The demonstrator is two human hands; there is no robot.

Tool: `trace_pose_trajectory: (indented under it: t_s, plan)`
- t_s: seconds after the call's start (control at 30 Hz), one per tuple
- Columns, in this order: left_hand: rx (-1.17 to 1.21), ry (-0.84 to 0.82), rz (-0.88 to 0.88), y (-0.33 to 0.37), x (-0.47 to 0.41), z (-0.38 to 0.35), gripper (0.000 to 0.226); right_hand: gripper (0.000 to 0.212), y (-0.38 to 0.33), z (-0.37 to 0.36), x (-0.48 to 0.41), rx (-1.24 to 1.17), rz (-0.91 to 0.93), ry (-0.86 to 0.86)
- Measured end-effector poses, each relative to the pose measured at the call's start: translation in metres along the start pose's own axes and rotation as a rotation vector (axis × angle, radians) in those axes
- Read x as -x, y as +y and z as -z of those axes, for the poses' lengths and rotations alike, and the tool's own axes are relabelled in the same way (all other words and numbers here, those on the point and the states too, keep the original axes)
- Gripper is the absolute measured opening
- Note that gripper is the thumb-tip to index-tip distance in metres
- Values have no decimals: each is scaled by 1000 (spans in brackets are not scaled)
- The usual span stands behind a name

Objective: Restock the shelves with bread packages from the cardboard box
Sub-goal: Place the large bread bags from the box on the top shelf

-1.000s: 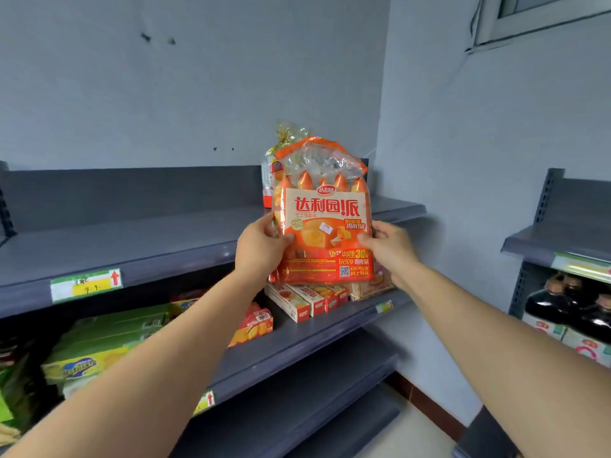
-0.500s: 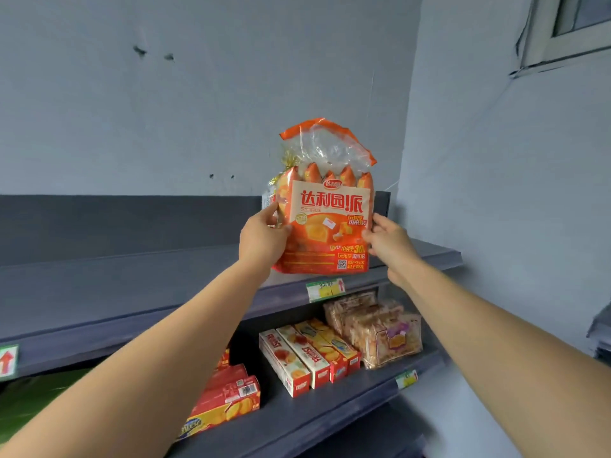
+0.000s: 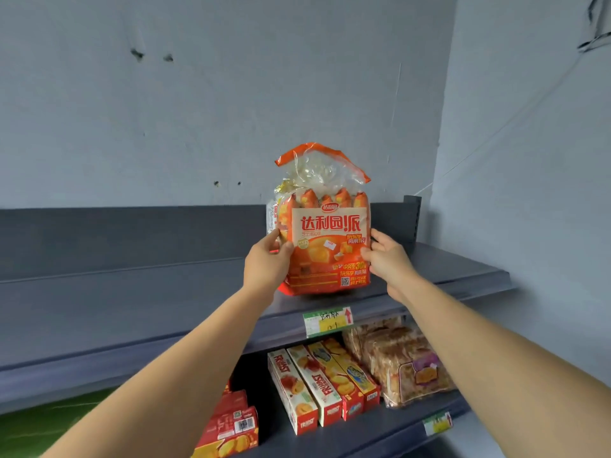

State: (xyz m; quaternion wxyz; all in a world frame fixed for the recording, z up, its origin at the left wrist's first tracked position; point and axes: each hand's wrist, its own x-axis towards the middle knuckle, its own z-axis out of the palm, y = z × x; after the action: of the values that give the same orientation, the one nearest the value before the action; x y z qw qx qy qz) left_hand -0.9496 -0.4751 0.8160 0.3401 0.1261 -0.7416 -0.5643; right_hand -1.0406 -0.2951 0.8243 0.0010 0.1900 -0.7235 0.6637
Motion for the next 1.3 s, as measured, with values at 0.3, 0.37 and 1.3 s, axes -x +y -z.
trace_pose_trajectory:
  t_s: [0.3,0.37,1.3]
  plan:
    - [-40,38,49,-14,-6,-20,54,53,22,2,-31,25,7,-76]
    - [-91,43,38,-15,-8,-22,57,56,27,1,-35,28,11,-82]
    - [-617,-89,-202,-16,69,-54,48,49,58,36,19,609,61,1]
